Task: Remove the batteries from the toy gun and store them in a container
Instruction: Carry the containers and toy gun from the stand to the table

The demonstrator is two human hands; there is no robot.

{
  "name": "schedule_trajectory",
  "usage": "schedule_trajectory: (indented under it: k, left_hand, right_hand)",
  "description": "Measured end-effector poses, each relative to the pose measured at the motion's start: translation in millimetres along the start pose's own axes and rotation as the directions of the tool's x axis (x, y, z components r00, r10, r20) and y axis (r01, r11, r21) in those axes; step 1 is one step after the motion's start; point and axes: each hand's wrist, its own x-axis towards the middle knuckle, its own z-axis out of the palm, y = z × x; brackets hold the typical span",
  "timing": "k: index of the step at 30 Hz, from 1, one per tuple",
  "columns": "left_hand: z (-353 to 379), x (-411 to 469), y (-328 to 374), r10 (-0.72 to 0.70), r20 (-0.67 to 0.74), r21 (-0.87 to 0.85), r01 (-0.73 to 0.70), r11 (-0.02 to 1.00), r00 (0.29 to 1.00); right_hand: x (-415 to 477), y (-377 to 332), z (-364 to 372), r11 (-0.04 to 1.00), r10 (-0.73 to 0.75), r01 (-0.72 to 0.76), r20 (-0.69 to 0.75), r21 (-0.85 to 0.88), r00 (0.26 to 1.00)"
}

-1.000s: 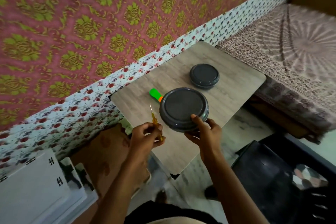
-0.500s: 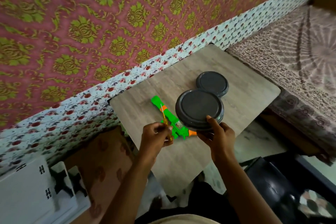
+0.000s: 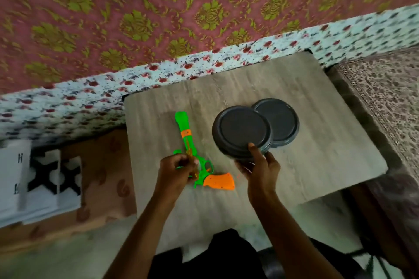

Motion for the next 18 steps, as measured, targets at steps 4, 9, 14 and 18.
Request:
schedule_trajectory:
  k: [4, 9, 14, 18]
  left_hand:
    - [21, 0, 11, 0.011, 0.004, -0.035, -0.011, 0.999, 1.0]
    - [40, 6, 20, 0.013, 0.056, -0.04, -0.011, 0.999, 0.998]
    - [61, 18, 19, -0.008, 0.131, 0.013, 0.006, 1.0, 0.991]
    - [86, 40, 9, -0.038, 0.122, 0.083, 0.028, 0.996, 0.992]
  right_hand:
    - [18, -18, -2, 1.0, 0.002, -0.002, 0.046, 0.002, 0.999]
    - [13, -31, -10, 0.999, -0.013, 0.011, 0.063, 0.039, 0.998]
    - [0, -43, -22, 0.999, -0.034, 0.033, 0.025, 0.04, 0.999]
    - [6, -58, -35, 0.998, -0.048, 0.048, 0.0, 0.029, 0.999]
